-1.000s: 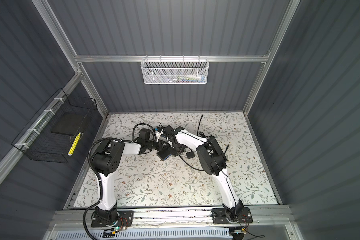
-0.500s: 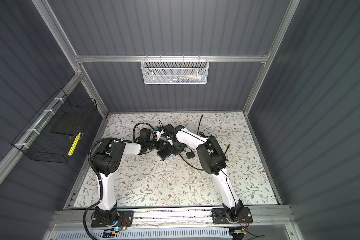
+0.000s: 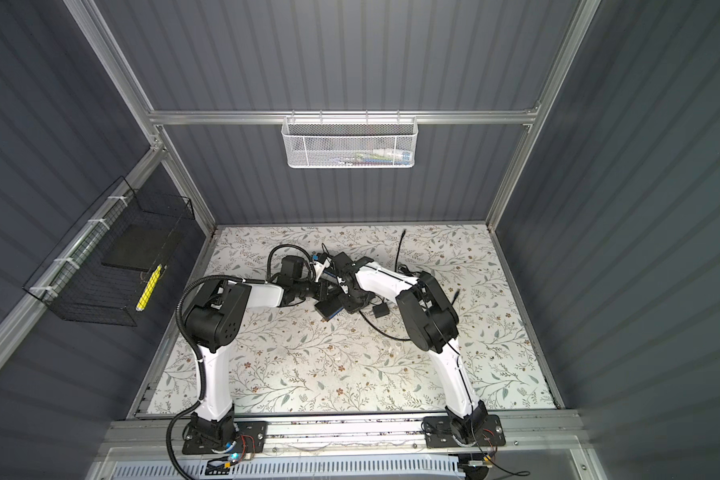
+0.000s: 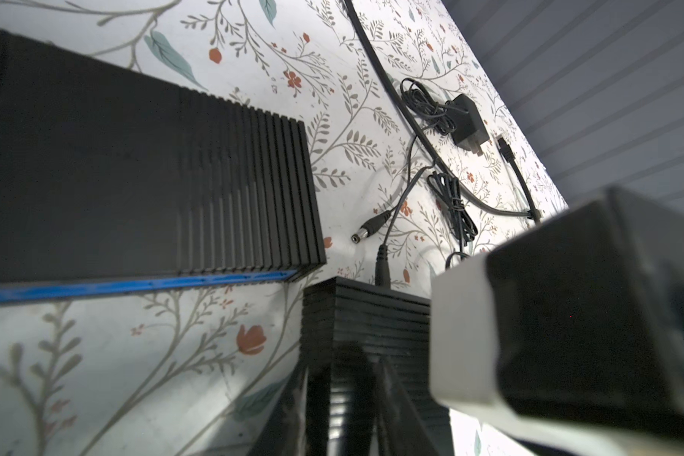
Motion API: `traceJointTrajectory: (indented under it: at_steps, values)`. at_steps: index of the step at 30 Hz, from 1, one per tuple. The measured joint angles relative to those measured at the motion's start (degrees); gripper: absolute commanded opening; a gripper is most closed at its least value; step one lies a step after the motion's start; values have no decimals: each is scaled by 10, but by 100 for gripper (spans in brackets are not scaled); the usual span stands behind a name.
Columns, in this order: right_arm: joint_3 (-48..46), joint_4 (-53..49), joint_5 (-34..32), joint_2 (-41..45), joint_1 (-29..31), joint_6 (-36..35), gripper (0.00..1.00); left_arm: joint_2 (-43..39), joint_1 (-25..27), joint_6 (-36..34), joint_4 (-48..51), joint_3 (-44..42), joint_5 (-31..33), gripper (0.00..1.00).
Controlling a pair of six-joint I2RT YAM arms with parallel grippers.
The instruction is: Insert the plug into the switch port
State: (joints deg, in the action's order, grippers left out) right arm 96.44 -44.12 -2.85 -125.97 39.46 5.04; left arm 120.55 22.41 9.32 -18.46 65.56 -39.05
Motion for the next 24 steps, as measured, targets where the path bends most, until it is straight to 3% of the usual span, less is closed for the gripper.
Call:
traceJointTrajectory:
  at_steps: [14,24]
  values:
    - [-124,126,-3,68,0,21,24,-11,-11,-38,108,23,-23,29]
    - [-183,180,3,114,-6,29,30,-11,-7,-49,159,35,-45,29]
